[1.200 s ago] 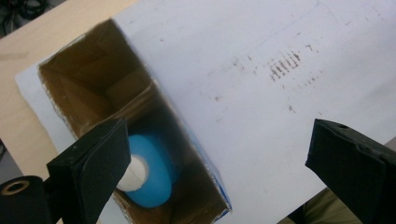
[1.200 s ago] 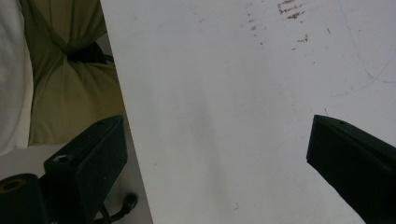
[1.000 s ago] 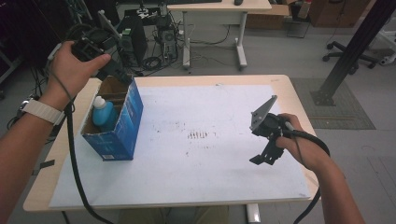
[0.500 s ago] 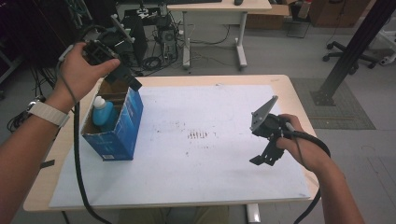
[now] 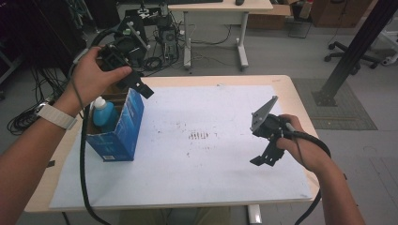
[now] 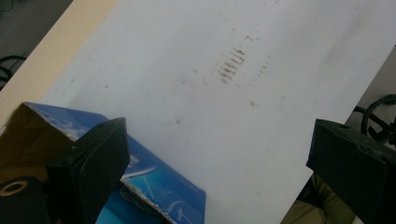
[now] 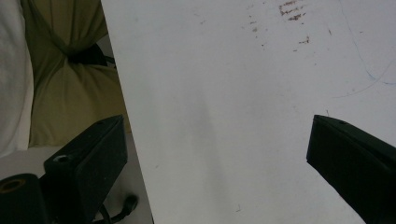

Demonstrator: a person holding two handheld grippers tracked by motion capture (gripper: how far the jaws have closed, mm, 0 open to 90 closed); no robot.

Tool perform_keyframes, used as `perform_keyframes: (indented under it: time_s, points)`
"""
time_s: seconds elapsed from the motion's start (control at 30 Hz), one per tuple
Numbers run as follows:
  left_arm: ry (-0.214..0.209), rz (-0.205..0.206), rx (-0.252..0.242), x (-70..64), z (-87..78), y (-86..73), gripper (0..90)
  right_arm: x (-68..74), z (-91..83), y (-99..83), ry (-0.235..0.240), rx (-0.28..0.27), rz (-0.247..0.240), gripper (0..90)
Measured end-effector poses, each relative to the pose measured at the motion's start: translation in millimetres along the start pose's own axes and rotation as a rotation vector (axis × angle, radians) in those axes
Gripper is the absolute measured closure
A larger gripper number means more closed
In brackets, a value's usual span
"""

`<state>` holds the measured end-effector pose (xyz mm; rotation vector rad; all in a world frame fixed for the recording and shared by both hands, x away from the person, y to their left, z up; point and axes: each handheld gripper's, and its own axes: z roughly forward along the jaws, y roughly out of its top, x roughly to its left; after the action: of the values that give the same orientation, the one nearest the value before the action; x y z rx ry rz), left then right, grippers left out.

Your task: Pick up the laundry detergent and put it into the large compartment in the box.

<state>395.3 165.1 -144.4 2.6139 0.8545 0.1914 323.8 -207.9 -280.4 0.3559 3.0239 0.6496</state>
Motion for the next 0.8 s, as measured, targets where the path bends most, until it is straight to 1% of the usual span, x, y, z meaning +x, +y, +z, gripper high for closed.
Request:
perform_keyframes:
  time_s: [0.33,0.37,0.57,0.63,0.8]
  points:
    - [-0.029,0.083,0.011,-12.2,9.3,6.6,5.9,-0.4,2.3,-0.6,0.006,0.001,0.002,5.5]
    - [-0.038,0.098,0.013,-14.3,10.9,7.5,5.9,-0.5,2.4,-0.5,0.006,0.001,0.002,5.5]
    - [-0.046,0.133,0.024,-23.0,17.7,10.7,6.0,-1.3,1.9,0.4,0.005,-0.001,0.0,5.5]
    - [-0.058,0.144,0.022,-25.8,19.4,11.6,6.0,-1.2,2.0,0.0,0.006,-0.001,0.0,5.5]
    - [-0.057,0.173,0.042,-32.1,26.4,14.1,6.0,-0.7,2.8,-1.0,0.007,-0.003,0.002,5.5]
